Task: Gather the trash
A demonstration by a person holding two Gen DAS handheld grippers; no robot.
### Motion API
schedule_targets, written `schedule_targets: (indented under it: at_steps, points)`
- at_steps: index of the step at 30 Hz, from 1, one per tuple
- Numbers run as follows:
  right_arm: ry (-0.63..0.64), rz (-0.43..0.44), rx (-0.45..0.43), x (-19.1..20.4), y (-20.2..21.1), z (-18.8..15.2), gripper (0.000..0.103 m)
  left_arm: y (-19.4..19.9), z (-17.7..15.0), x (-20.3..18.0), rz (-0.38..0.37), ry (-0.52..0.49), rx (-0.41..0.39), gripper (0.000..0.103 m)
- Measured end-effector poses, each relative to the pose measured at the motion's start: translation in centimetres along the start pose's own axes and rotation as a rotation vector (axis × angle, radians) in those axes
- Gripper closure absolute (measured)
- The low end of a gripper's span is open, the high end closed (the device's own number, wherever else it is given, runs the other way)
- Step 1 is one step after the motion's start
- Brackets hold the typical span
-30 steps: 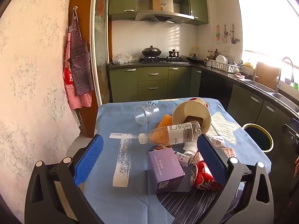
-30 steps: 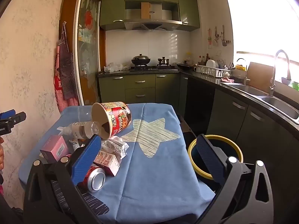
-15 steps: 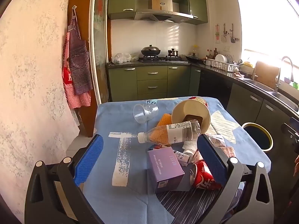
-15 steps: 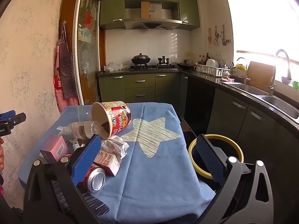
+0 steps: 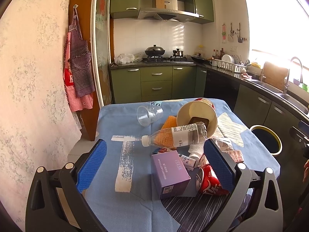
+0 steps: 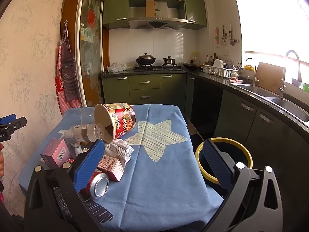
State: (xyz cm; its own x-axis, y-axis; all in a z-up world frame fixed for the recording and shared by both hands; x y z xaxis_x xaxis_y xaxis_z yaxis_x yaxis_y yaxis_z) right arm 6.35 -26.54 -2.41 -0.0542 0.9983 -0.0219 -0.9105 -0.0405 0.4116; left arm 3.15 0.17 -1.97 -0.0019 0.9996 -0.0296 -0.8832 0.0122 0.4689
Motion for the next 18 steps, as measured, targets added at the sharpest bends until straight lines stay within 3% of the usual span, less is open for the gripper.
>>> schedule_targets:
  at_steps: [18]
  points:
    - [-0.002,-0.001,0.007,0.06,-0.35,-0.31,0.006,-0.41,-0.18,-0.11,-0.004,-0.007,0.008,0.004]
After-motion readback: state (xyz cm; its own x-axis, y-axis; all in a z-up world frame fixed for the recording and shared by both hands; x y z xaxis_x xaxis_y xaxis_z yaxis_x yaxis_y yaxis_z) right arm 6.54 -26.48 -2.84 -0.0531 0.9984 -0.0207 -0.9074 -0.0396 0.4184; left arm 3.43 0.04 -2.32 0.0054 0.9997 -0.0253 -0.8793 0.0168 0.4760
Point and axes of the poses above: each gripper's, at about its wrist camera, not at the fingertips, and y roughly against the way its jaws point, x to its left, z to its top, the point moved 3 cm from there along -y, roughly the way its jaws point, and after that the axes turned 3 degrees about y, right-handed, at the moved point
